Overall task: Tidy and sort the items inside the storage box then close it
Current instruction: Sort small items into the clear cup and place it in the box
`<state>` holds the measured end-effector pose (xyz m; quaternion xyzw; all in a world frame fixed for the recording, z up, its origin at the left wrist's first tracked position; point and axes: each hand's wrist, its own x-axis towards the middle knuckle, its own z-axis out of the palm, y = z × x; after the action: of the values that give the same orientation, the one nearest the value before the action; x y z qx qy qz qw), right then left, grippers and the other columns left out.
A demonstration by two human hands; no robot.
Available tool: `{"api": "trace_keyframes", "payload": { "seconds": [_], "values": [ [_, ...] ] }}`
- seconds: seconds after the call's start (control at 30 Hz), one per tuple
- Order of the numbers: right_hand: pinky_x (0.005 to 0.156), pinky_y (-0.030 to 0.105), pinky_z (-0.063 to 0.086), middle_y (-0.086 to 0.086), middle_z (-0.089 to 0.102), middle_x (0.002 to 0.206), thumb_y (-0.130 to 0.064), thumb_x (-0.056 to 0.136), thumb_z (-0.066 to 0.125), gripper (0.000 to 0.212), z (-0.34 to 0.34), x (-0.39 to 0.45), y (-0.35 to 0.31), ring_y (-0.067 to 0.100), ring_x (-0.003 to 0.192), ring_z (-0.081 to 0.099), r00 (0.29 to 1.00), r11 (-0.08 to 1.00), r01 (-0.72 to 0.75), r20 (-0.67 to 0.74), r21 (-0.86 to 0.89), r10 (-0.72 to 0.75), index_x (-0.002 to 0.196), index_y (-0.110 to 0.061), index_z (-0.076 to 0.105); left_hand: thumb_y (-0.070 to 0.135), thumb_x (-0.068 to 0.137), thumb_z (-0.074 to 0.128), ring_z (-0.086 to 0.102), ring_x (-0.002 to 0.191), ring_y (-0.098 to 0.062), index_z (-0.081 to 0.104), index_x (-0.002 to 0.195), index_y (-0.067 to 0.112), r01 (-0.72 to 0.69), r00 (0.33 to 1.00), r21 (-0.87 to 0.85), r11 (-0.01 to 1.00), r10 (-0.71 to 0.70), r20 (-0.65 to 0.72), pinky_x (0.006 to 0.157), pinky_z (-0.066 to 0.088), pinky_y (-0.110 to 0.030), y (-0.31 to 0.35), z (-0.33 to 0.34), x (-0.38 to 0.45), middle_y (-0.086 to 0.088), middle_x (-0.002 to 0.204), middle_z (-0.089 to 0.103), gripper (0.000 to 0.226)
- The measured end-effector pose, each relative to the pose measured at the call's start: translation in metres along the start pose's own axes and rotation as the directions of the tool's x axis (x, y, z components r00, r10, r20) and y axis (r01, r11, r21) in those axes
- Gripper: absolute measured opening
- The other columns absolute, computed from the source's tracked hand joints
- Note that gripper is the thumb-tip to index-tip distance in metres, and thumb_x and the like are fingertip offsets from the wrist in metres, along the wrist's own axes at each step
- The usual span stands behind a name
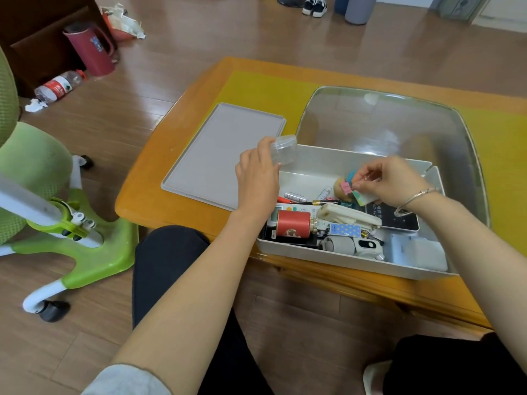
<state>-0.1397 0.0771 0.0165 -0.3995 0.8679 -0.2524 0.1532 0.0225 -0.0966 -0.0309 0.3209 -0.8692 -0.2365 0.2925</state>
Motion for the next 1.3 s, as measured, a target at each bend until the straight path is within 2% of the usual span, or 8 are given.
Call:
{"api": "trace_keyframes", "payload": {
  "seconds": [0.13,0.37,0.53,0.67,0.8,0.93,1.17,1.3],
  "values": [
    [0.065,0.025,0.046,0.003,0.069,0.073,-0.007,0.074,0.075,0.012,-0.001,-0.012,0.011,0.016,0.067,0.06,0.997,0.993,0.035,0.075,-0.112,-0.026,0.073,-0.018,0.071,0.012,0.091,0.06,0.044,0.113,-0.026,0.041,0.134,0.019,-0.056,0.998,0.038,0.998,0.056,0.005,0.088,0.033,-0.036,0.003,-0.003,-0.001,-0.005,0.121,0.058,0.048],
    [0.059,0.022,0.042,-0.006,0.067,0.065,-0.024,0.073,0.078,0.007,-0.007,-0.016,0.011,0.006,0.057,0.055,0.995,0.996,0.038,0.096,-0.084,-0.03,0.07,-0.023,0.072,0.025,0.094,0.058,0.048,0.102,-0.022,0.043,0.135,0.027,-0.169,0.984,0.106,0.98,0.161,0.076,0.08,0.028,-0.034,0.011,-0.01,-0.008,0.0,0.103,0.064,0.043],
    [0.059,0.016,0.042,-0.013,0.063,0.085,-0.036,0.079,0.072,0.031,-0.007,-0.01,-0.01,0.0,0.06,0.054,0.998,0.991,0.069,0.006,0.113,-0.07,0.107,-0.025,0.064,0.026,0.094,0.058,0.055,0.096,-0.025,0.042,0.137,0.029,-0.236,0.962,0.125,0.964,0.214,0.167,0.081,0.031,-0.037,0.025,-0.012,-0.01,-0.001,0.102,0.067,0.046],
    [0.055,0.016,0.052,-0.008,0.056,0.101,-0.042,0.079,0.069,0.061,-0.002,-0.009,-0.028,0.001,0.055,0.061,0.988,0.962,-0.016,0.149,0.273,-0.025,0.132,-0.023,0.047,0.022,0.092,0.06,0.062,0.101,-0.023,0.045,0.136,0.029,-0.3,0.921,0.016,0.954,0.285,0.265,0.088,0.036,-0.041,0.042,-0.014,-0.012,-0.001,0.113,0.067,0.046],
    [0.064,0.032,0.057,0.003,0.06,0.11,-0.042,0.078,0.069,0.06,-0.002,-0.009,-0.03,0.016,0.066,0.067,0.983,0.973,-0.023,0.184,0.23,-0.02,0.13,-0.017,0.051,0.016,0.092,0.06,0.06,0.103,-0.022,0.044,0.138,0.029,-0.309,0.879,-0.141,0.941,0.339,0.335,0.093,0.041,-0.042,0.052,-0.015,-0.016,-0.004,0.117,0.064,0.05],
    [0.074,0.046,0.057,0.005,0.056,0.112,-0.024,0.078,0.073,0.045,0.002,-0.013,-0.024,0.03,0.075,0.066,0.984,0.934,-0.101,0.171,0.342,0.043,0.118,-0.017,0.053,0.022,0.082,0.074,0.051,0.106,-0.005,0.021,0.151,0.028,-0.063,0.868,-0.351,0.934,0.225,0.442,0.088,0.037,-0.02,0.053,-0.011,-0.021,0.0,0.133,0.054,0.086],
    [0.068,0.034,0.06,-0.003,0.061,0.111,-0.028,0.071,0.078,0.044,0.012,-0.023,-0.026,0.016,0.079,0.069,0.984,0.866,-0.059,0.173,0.496,-0.032,0.107,-0.03,0.053,0.036,0.081,0.075,0.05,0.113,-0.012,0.038,0.141,0.019,-0.053,0.888,-0.316,0.947,0.189,0.419,0.088,0.037,-0.019,0.053,0.003,-0.028,0.001,0.136,0.047,0.073],
    [0.049,0.017,0.046,0.0,0.069,0.082,-0.065,0.082,0.047,0.052,0.007,-0.025,-0.031,0.002,0.058,0.065,0.998,0.975,-0.039,0.061,0.22,0.026,0.108,-0.022,0.061,0.032,0.078,0.078,0.05,0.098,-0.006,0.042,0.136,0.022,-0.11,0.902,-0.288,0.951,0.217,0.373,0.085,0.04,-0.018,0.051,0.002,-0.03,0.004,0.129,0.049,0.069]
  ]
}}
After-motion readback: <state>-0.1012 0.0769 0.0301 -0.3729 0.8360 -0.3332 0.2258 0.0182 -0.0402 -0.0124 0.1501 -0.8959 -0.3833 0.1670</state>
